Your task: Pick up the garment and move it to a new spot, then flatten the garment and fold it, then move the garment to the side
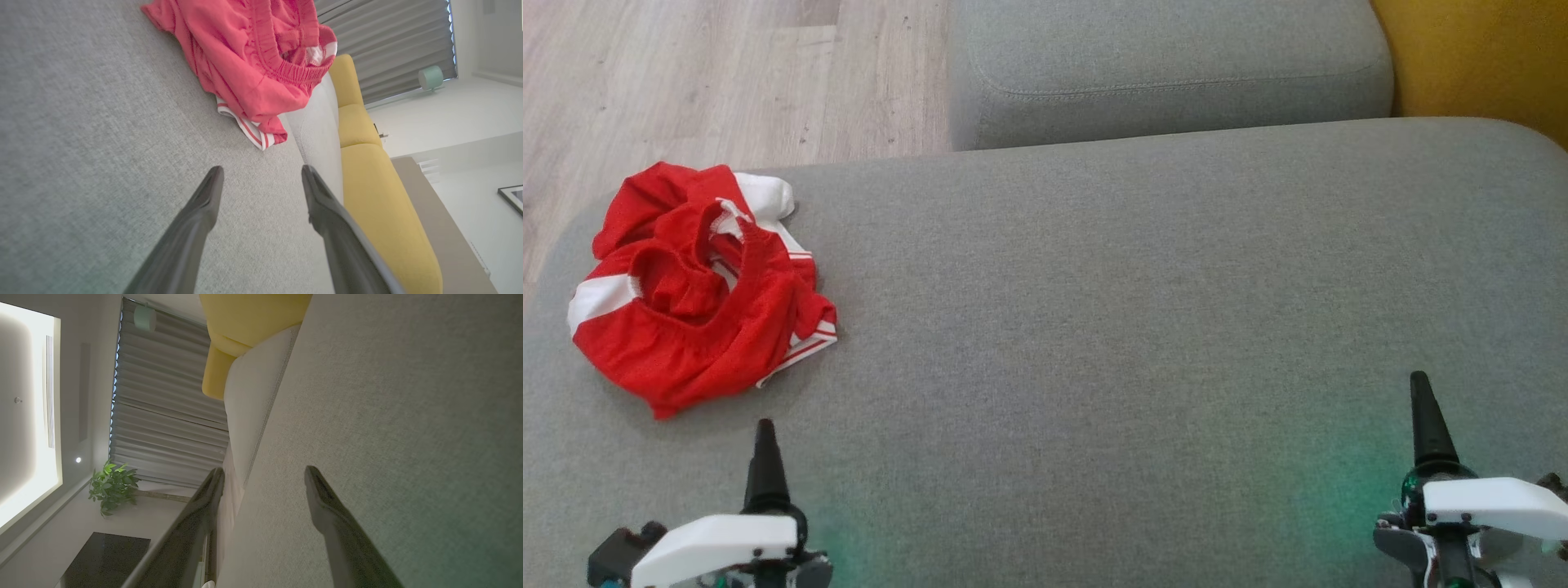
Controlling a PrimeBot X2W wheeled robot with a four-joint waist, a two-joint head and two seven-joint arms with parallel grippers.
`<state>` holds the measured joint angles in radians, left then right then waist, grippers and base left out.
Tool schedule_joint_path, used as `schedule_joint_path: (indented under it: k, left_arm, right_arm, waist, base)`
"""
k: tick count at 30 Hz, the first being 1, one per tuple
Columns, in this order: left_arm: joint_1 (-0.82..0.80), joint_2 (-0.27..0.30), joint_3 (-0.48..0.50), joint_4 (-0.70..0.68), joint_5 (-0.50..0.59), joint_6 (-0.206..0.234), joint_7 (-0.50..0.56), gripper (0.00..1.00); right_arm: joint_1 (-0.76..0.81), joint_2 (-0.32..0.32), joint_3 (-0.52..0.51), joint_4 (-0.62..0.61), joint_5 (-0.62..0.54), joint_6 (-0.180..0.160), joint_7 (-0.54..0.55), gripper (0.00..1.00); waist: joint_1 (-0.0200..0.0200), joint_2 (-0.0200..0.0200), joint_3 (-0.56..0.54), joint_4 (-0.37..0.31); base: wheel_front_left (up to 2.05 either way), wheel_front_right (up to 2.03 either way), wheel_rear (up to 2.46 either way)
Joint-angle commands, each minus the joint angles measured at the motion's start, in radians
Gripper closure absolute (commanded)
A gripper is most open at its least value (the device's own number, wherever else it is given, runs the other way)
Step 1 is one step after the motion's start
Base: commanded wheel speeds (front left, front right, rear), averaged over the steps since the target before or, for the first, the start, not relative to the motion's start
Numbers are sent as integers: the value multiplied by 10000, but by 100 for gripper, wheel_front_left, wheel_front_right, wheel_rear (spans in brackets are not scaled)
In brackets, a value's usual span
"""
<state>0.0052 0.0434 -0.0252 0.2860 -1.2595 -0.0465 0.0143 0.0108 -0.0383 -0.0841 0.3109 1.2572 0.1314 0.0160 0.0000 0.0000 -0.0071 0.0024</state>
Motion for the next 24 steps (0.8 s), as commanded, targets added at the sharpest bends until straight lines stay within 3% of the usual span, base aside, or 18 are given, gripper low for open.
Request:
schedule_joint_path:
  k: [1,24]
  left_arm:
    - [-430,47,47,-380,170,16,-96,0]
    - [-505,53,-566,-562,2988,565,-752,0]
  right_arm:
    - [-328,-69,64,-392,-185,-2,-100,0]
    - [-278,-82,548,-592,-3092,-3,-760,0]
  waist:
    - [0,0,0,0]
    - [0,0,-130,6]
  base:
    - [0,0,0]
    - [0,0,0]
